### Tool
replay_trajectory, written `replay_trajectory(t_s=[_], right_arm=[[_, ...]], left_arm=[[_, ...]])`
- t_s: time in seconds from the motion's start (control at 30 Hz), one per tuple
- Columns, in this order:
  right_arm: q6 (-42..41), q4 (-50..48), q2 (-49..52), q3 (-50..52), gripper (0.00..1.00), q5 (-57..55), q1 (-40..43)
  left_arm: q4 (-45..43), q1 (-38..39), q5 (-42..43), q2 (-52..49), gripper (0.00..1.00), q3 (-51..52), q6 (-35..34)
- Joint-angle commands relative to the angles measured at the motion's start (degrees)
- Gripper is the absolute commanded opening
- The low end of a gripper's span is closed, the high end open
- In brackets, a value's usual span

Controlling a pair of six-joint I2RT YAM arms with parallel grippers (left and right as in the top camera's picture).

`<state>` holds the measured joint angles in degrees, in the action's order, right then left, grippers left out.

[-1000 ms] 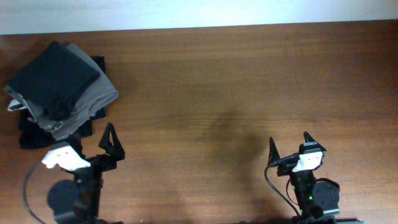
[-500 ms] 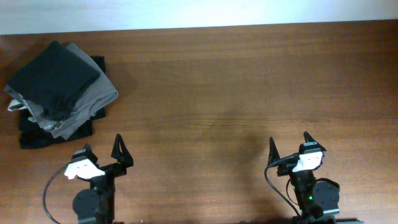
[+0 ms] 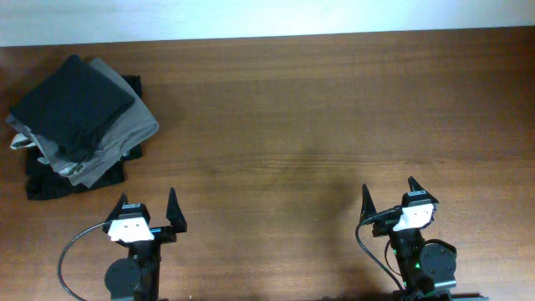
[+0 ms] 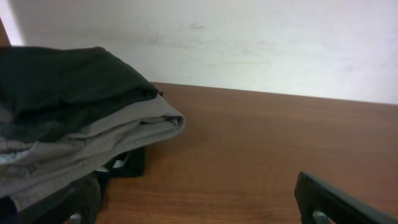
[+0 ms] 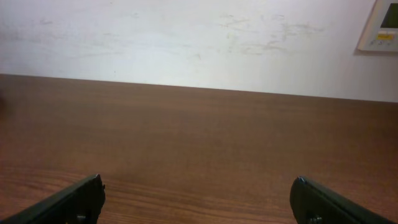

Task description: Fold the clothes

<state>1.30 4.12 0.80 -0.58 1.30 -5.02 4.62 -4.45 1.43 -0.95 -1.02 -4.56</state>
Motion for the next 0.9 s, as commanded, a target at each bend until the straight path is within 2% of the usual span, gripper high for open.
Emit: replay_trajectory(t_s=[0.0,0.87], right_arm=[[-0.09,0.33,-0.59,0.26,0.99,-0.52,0.26],[-0.11,0.33,-0.59,0.26,0.99,-0.52,0.26]], left_arm=[[0.00,0.98,-0.22,0.68,0.99,0.48,5.99],[0.00,1.79,-0.35,0.61,0.99,0.48,7.43]])
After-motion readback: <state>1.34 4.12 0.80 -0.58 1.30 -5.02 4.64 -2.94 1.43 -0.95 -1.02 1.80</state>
